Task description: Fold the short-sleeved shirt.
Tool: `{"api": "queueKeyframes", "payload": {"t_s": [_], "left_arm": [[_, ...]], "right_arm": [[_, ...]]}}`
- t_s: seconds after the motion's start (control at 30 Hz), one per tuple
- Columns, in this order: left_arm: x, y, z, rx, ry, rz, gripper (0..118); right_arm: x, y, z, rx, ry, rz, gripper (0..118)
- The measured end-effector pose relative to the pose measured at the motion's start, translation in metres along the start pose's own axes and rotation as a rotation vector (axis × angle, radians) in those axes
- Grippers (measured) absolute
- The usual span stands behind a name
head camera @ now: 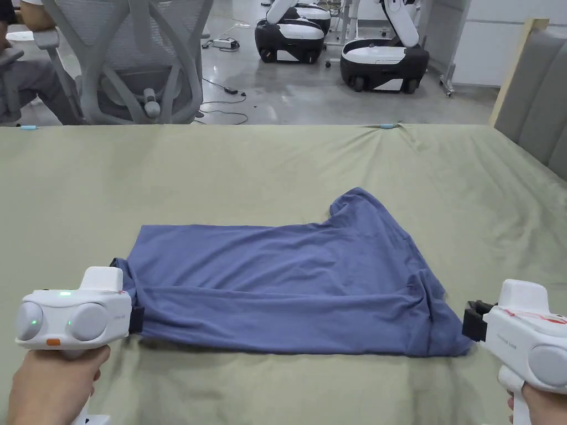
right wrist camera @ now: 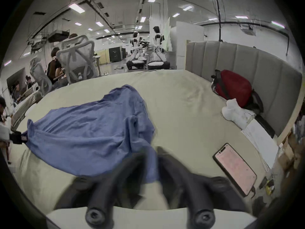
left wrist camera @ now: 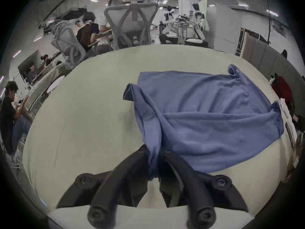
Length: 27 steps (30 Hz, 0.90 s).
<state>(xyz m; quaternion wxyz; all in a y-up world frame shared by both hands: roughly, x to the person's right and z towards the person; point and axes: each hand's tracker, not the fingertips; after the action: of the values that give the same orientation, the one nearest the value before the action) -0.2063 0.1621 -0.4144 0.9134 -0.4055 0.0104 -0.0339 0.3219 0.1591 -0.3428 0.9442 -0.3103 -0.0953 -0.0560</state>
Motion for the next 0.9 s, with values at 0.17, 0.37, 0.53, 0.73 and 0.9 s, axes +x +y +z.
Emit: {"api": "queueKeyframes", "payload": {"t_s": [0.17,0.37,0.53,0.73,0.9], "left_arm": [[0.000,-0.007,-0.005,-0.021,-0.001,0.006,8],[-0.002,-0.019,-0.015,-0.054,-0.004,0.029,8],[-0.001,-0.024,-0.009,-0.056,-0.004,0.027,8],[-0.014,-0.021,0.037,0.000,-0.031,0.038,8],[-0.033,-0.039,0.081,0.008,-0.077,0.038,8]], "right_arm": [[-0.001,-0.007,-0.049,-0.140,0.078,0.008,109],[-0.014,-0.032,-0.076,-0.241,0.038,0.074,74],[-0.021,-0.021,-0.043,-0.220,0.090,0.050,11],[-0.028,-0.006,0.013,-0.146,0.086,0.127,11],[-0.024,-0.011,0.058,-0.148,0.088,0.172,11]]}}
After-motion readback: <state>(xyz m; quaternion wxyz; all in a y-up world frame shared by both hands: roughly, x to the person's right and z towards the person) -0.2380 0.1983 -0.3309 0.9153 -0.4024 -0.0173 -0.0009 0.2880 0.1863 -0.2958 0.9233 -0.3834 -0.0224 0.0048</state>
